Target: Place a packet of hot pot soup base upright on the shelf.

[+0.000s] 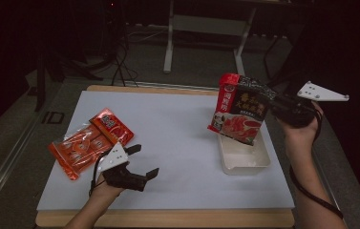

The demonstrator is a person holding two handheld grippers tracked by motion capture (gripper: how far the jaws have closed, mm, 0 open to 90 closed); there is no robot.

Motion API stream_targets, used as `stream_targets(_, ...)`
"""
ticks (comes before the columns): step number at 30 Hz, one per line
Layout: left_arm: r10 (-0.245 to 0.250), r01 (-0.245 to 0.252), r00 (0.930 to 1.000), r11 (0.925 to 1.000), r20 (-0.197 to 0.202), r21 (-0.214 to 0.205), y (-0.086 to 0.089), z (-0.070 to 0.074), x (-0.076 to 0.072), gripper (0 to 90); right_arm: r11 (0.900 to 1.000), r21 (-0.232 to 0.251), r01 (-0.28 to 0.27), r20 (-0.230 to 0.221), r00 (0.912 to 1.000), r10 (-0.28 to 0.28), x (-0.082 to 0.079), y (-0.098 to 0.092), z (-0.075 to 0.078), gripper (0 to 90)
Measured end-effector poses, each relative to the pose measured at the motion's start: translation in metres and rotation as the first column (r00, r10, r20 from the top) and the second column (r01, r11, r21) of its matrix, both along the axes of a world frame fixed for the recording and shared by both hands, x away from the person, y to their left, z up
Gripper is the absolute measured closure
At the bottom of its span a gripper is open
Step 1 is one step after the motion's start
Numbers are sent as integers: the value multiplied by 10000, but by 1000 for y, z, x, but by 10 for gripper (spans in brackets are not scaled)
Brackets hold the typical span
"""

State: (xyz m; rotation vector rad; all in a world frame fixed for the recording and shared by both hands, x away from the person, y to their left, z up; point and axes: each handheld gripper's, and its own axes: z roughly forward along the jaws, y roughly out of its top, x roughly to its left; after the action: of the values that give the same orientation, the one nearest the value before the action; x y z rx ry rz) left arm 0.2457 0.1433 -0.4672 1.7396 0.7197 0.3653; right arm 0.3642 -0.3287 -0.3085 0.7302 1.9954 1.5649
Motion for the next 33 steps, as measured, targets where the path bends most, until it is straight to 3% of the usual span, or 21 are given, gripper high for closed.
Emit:
stream_targets(4,346,-347,9994,9993,-38,-164,9,-10,-5,13,9995,-41,318,-176,9993,-318,13,-12,-8,771)
stream_targets(7,516,-516,9986,9987,-66,-43,10,-17,-6,13,9987,-196,468,-101,9988,-470,21,-19,-13,771)
stream_targets(16,591,-591,9982,9982,70,-18,10,-25,-9,13,9978,-54,656,-173,9977,-657,33,-36,-29,771)
stream_targets(24,722,-722,9974,9974,69,-34,11,-27,-10,13,9974,-63,717,-315,9969,-719,43,-42,-46,770)
stream_targets(33,752,-752,9972,9971,16,-129,12,-28,-10,13,9940,-706,832,-271,9960,-853,55,-36,-59,768)
